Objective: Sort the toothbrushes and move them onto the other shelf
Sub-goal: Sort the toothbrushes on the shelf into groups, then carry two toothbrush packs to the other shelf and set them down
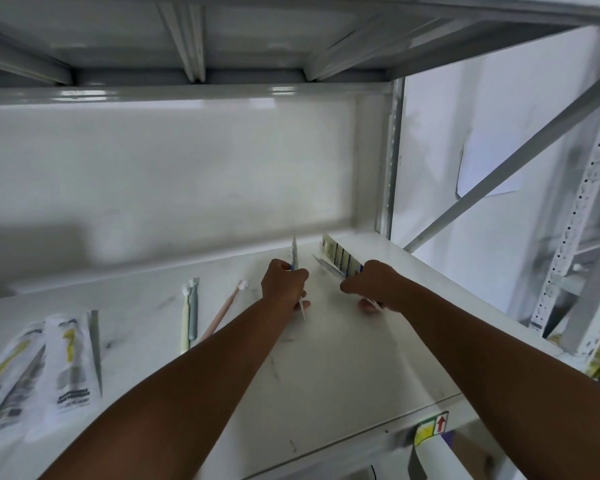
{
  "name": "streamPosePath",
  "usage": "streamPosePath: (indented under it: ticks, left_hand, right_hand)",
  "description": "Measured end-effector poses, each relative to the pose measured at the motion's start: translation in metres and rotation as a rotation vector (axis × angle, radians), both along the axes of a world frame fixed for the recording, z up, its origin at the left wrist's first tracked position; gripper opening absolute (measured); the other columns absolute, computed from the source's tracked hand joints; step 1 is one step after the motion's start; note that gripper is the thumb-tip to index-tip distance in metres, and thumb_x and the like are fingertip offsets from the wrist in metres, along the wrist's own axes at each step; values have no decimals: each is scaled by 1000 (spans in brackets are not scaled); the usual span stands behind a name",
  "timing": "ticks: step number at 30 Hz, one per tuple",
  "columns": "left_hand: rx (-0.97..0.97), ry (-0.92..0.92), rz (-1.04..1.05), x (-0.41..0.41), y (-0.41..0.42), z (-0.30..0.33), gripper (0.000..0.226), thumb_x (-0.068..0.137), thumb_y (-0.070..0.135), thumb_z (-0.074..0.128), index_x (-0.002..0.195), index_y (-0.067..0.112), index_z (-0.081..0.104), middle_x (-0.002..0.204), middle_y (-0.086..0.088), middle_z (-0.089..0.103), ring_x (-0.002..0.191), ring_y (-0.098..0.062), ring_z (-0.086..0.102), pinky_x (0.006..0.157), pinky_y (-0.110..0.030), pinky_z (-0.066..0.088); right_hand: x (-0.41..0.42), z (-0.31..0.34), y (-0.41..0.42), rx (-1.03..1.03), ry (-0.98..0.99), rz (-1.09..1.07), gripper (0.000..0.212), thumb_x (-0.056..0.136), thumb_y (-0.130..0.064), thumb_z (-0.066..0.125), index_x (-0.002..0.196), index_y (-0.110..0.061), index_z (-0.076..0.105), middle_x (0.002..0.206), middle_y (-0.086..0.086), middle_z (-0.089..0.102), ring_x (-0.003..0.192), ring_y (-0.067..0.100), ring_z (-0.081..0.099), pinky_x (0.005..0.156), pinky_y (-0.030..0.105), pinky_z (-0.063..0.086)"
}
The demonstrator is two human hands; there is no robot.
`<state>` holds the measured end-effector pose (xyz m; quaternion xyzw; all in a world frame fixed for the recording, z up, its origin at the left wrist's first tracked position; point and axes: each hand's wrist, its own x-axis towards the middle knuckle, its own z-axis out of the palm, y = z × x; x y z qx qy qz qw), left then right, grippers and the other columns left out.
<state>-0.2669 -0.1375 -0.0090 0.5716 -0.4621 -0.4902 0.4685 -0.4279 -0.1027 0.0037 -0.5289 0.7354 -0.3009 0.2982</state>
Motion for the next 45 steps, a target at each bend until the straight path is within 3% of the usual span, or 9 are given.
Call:
streamPosePath:
  ticks: [8,11,13,20,26,28,32,40,45]
  left_hand:
    - [-43,-7,-50,20,11,-2,23,81,10,62,101,9,53,89,-15,60,68,-26,62,63,-42,60]
    - [-53,59,-107,26,20,0,20,81,7,61,100,9,54,85,-16,60,62,-26,59,54,-35,56]
    - [-63,107,-142,27,27,1,20,80,7,62,98,10,55,84,-17,60,61,-27,58,53,-32,53]
    - [-71,244,-358,-3,84,2,29,79,9,66,107,15,61,89,-17,62,62,-29,57,55,-31,50]
    - [-50,331,-589,-49,147,8,26,84,12,68,110,13,64,89,-18,64,62,-29,62,53,-33,56]
    - [-35,349,-664,-65,165,8,26,86,10,66,112,12,64,92,-17,65,70,-34,65,51,-34,59]
    - [-9,423,-795,-95,198,1,27,89,7,60,116,7,61,99,-19,66,81,-39,66,66,-45,60]
    - [31,422,-1007,-168,264,-19,32,92,8,57,124,4,59,109,-25,67,87,-40,67,77,-49,59]
    - [66,402,-1049,-219,295,-26,37,91,11,58,128,6,57,111,-26,66,93,-44,66,92,-60,50]
  right_hand:
    - [5,0,32,-1,243,-85,25,79,-17,64,63,-9,46,57,4,50,48,15,49,41,19,35]
    - [3,-2,51,-82,22,-198,14,76,-15,62,76,-3,56,69,11,58,68,32,66,57,29,51]
    - [-1,-1,70,-114,-116,-251,17,75,-13,61,83,1,61,69,14,61,63,32,66,64,41,58]
    - [-18,5,159,-125,-384,-361,19,87,-8,58,101,4,58,87,22,61,58,29,64,58,34,56]
    - [-47,8,246,-130,-411,-412,10,92,-7,55,96,3,57,89,21,66,71,33,69,87,51,55]
    - [-59,10,275,-133,-444,-422,17,91,-5,54,104,7,57,84,20,68,67,29,71,75,43,60]
    - [-81,12,333,-121,-467,-417,16,94,-2,50,108,3,55,78,17,68,60,21,71,47,23,53]
    - [-140,-14,434,-232,-572,-534,26,97,-7,48,122,0,54,110,24,67,81,26,69,68,30,59]
    - [-178,-27,469,-368,-675,-645,15,98,-5,47,109,-3,57,98,19,68,82,28,68,86,39,55]
